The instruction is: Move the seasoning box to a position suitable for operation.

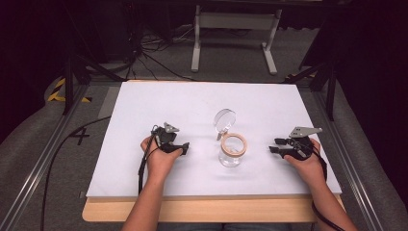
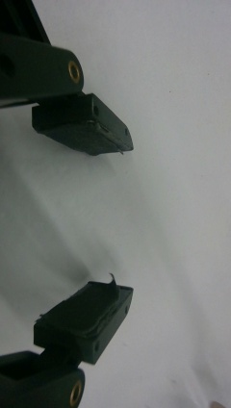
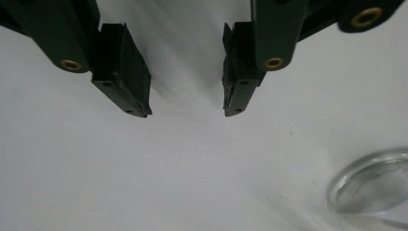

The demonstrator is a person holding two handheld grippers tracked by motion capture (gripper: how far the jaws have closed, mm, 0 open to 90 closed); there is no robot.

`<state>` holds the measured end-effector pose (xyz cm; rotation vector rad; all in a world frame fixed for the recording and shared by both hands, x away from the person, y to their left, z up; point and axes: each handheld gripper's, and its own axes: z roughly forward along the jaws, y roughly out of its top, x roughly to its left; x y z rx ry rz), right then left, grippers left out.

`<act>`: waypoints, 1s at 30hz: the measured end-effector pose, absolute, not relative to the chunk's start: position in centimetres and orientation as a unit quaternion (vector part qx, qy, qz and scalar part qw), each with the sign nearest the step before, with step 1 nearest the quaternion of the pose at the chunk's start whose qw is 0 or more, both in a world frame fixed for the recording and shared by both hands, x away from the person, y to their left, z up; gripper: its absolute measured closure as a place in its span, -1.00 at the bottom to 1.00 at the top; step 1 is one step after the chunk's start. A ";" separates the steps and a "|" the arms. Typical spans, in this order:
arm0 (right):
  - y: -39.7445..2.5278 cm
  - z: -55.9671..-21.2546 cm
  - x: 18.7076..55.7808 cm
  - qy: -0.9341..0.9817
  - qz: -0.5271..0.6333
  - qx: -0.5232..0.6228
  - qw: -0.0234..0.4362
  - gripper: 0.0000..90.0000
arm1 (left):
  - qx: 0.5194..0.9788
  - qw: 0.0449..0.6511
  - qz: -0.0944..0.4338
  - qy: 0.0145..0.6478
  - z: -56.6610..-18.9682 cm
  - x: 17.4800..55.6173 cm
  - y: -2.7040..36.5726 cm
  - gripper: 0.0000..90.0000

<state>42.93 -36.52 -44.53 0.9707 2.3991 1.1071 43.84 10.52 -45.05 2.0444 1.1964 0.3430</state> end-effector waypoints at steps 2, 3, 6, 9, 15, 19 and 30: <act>-36.5 -44.5 42.9 0.839 0.387 0.346 0.165 0.29 | 0.809 0.351 0.157 0.445 -45.0 43.6 10.9 -0.12; -36.5 -44.5 42.8 0.836 0.387 0.352 0.164 0.35 | 0.811 0.347 0.151 0.447 -44.8 43.5 11.0 -0.03; -36.8 -44.3 42.8 0.826 0.399 0.372 0.142 0.59 | 0.803 0.358 0.133 0.457 -43.7 43.3 11.6 0.11; -36.9 -44.2 42.5 0.824 0.400 0.379 0.131 0.66 | 0.797 0.373 0.121 0.459 -42.7 43.1 12.0 0.10; -36.2 -42.1 41.3 0.823 0.414 0.363 0.135 0.75 | 0.812 0.380 0.099 0.431 -41.7 42.1 12.1 0.33; -35.5 -41.2 40.9 0.827 0.419 0.351 0.135 0.83 | 0.825 0.367 0.095 0.420 -41.6 41.6 11.8 0.67; -32.6 -40.2 40.6 0.850 0.420 0.304 0.098 0.95 | 0.842 0.363 0.064 0.393 -40.1 40.6 11.1 0.62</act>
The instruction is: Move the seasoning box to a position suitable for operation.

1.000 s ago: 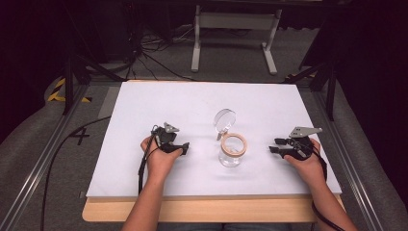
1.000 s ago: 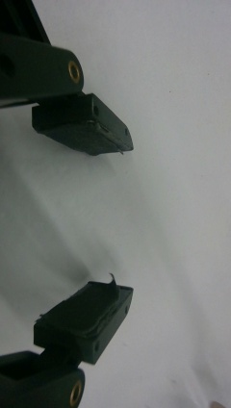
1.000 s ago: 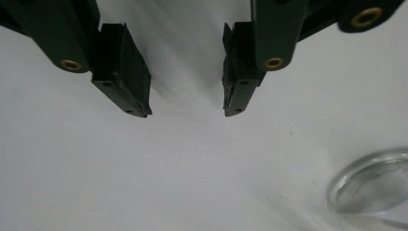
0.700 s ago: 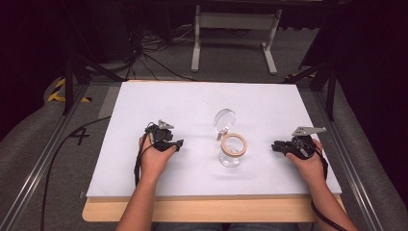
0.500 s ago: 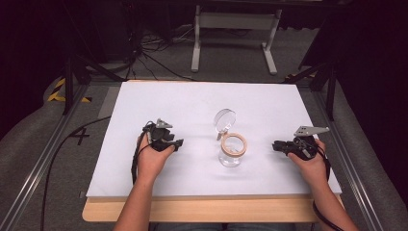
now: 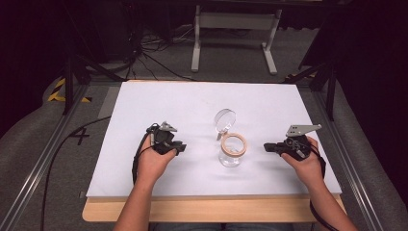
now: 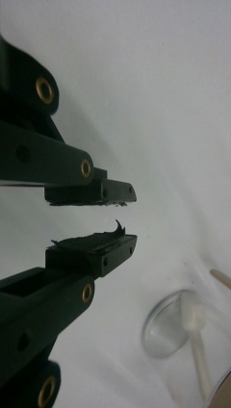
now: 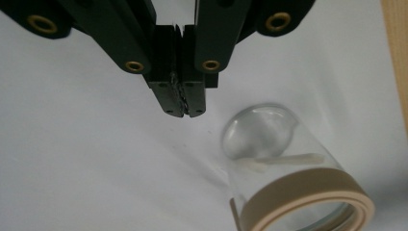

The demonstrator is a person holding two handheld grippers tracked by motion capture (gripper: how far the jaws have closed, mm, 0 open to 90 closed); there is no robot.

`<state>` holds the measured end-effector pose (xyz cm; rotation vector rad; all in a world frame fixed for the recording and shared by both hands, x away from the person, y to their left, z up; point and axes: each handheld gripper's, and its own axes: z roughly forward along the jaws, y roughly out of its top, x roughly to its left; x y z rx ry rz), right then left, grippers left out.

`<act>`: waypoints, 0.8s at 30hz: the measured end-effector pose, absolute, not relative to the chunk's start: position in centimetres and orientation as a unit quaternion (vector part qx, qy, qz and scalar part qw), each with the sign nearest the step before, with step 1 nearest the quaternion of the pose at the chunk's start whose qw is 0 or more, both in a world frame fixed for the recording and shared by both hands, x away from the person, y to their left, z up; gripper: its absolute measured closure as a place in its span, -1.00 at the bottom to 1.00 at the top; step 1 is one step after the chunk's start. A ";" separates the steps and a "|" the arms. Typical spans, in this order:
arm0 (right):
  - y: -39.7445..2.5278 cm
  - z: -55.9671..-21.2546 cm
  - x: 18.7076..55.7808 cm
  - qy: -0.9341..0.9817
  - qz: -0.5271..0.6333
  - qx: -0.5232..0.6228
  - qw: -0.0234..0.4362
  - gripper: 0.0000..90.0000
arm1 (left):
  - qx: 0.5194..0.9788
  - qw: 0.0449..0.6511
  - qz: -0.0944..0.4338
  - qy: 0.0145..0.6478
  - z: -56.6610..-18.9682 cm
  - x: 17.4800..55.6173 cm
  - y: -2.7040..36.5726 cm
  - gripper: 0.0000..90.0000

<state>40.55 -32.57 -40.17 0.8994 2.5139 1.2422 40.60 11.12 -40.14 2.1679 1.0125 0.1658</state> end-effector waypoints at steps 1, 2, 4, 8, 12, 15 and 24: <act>-32.3 -40.2 40.6 0.851 0.422 0.299 0.092 0.95 | 0.842 0.363 0.068 0.393 -40.1 40.5 11.1 0.59; -32.0 -40.1 40.6 0.851 0.426 0.295 0.084 0.95 | 0.843 0.361 0.068 0.393 -40.0 40.3 11.1 0.57; -31.3 -40.1 40.7 0.854 0.427 0.288 0.078 0.95 | 0.844 0.362 0.069 0.389 -39.9 40.1 11.2 0.54; -29.7 -39.9 40.9 0.861 0.423 0.272 0.077 0.98 | 0.839 0.365 0.067 0.398 -39.7 39.5 11.7 0.49; -28.1 -40.1 41.2 0.869 0.412 0.263 0.084 0.99 | 0.835 0.366 0.070 0.405 -39.6 39.2 12.1 0.45; -27.1 -40.4 41.4 0.874 0.401 0.261 0.087 0.99 | 0.836 0.366 0.069 0.403 -39.6 39.1 12.2 0.43; -26.5 -40.7 41.4 0.878 0.390 0.264 0.084 1.00 | 0.837 0.370 0.063 0.398 -39.7 39.2 12.1 0.42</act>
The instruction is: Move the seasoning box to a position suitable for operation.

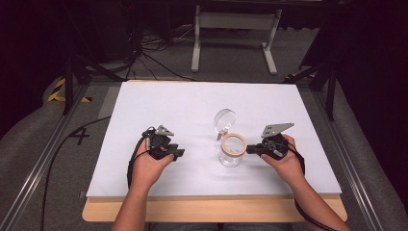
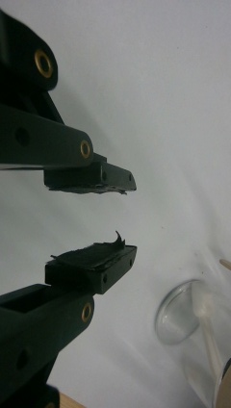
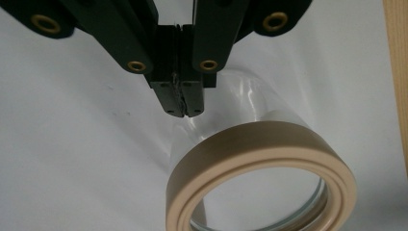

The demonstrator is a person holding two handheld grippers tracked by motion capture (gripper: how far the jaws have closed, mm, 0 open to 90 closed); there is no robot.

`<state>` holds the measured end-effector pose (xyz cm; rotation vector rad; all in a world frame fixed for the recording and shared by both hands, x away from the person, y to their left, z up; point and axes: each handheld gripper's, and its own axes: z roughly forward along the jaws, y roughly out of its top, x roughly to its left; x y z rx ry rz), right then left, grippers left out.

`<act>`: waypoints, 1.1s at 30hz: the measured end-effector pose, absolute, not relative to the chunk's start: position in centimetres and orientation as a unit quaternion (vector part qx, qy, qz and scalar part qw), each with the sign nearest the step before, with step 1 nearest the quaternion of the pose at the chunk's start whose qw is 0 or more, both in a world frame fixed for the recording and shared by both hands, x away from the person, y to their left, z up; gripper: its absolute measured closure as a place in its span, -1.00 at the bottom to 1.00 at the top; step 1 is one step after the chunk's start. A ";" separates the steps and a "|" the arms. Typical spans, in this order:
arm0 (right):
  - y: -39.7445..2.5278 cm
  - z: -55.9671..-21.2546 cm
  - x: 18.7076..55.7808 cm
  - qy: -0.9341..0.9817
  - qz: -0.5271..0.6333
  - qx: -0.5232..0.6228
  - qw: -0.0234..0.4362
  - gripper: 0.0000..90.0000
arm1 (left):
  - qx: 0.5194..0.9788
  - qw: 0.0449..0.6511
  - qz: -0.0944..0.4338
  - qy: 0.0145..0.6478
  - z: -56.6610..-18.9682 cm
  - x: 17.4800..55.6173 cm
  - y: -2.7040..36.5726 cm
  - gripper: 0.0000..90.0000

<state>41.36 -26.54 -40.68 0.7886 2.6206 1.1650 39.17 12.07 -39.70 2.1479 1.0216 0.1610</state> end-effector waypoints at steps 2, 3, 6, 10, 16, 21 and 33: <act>-26.5 -40.6 41.3 0.879 0.389 0.263 0.083 1.00 | 0.837 0.370 0.062 0.399 -39.7 39.1 12.0 0.42; -26.4 -40.6 41.2 0.879 0.390 0.261 0.082 1.00 | 0.837 0.370 0.062 0.399 -39.7 39.2 12.0 0.41; -26.3 -40.5 41.0 0.881 0.390 0.257 0.077 1.00 | 0.836 0.370 0.060 0.400 -39.8 39.2 12.0 0.41; -26.0 -40.5 40.7 0.884 0.388 0.250 0.074 1.00 | 0.836 0.369 0.058 0.402 -39.9 39.2 12.0 0.39; -25.6 -40.5 40.2 0.888 0.384 0.243 0.069 1.00 | 0.836 0.369 0.057 0.403 -40.0 39.3 12.0 0.38; -25.4 -40.6 39.9 0.891 0.380 0.239 0.063 1.00 | 0.839 0.367 0.053 0.398 -40.0 39.4 12.0 0.38; -25.2 -40.7 39.5 0.894 0.379 0.234 0.055 1.00 | 0.841 0.367 0.049 0.394 -40.1 39.7 11.6 0.39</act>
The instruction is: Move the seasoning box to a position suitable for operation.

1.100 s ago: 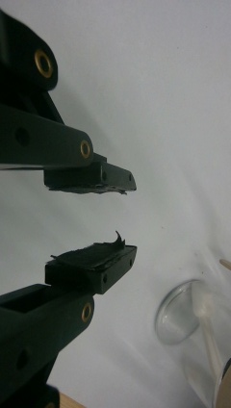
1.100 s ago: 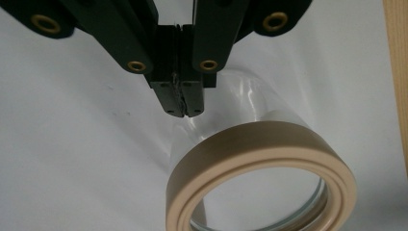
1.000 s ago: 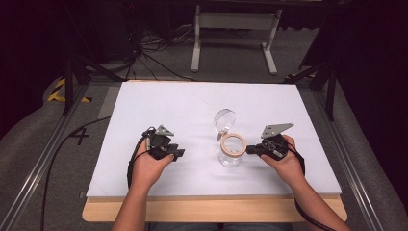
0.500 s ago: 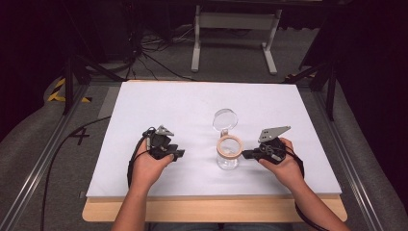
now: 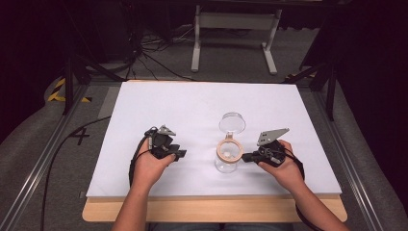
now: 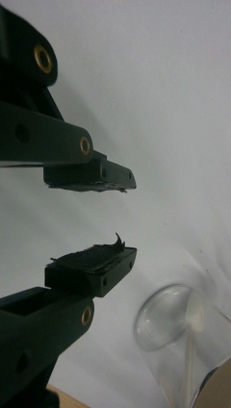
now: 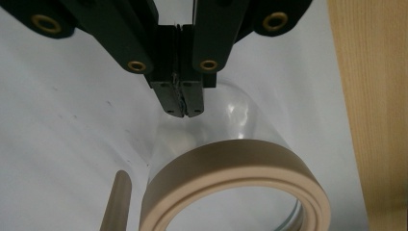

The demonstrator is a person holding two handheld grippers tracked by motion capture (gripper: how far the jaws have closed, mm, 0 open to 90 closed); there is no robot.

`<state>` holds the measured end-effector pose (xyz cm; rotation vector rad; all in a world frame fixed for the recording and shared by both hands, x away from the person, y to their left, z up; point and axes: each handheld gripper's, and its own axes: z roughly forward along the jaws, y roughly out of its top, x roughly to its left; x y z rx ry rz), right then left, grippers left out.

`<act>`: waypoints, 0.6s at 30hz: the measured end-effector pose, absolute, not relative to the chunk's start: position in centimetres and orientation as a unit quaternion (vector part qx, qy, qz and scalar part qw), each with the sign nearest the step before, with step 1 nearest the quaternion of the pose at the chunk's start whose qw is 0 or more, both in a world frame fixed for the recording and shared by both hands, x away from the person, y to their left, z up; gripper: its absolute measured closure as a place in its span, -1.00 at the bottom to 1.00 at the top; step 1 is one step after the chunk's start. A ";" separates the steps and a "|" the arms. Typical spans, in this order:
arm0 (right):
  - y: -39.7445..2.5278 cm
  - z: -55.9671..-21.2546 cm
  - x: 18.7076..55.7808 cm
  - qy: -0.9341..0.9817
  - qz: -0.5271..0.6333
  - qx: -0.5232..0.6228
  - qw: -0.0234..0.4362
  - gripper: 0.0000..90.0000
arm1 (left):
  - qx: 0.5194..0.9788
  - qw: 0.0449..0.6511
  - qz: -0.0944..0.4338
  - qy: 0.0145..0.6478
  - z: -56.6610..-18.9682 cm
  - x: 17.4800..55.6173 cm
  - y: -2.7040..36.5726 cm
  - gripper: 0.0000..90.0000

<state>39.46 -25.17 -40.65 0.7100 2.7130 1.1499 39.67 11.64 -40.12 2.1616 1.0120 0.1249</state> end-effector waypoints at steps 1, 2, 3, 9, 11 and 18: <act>-25.2 -40.7 39.5 0.894 0.379 0.234 0.055 1.00 | 0.842 0.365 0.048 0.393 -40.1 39.7 11.7 0.39; -25.2 -40.7 39.5 0.894 0.379 0.234 0.054 1.00 | 0.842 0.366 0.046 0.393 -40.1 39.7 11.6 0.39; -25.2 -40.6 39.5 0.894 0.379 0.234 0.054 1.00 | 0.842 0.366 0.044 0.394 -40.1 39.8 11.6 0.40; -25.6 -40.1 39.1 0.889 0.385 0.239 0.058 1.00 | 0.836 0.387 0.035 0.387 -40.0 40.4 11.2 0.52; -25.9 -39.7 39.0 0.887 0.389 0.243 0.061 1.00 | 0.835 0.394 0.030 0.384 -39.9 40.5 11.0 0.61; -26.7 -38.6 38.8 0.876 0.408 0.248 0.061 1.00 | 0.831 0.417 0.020 0.368 -39.2 40.8 10.4 0.89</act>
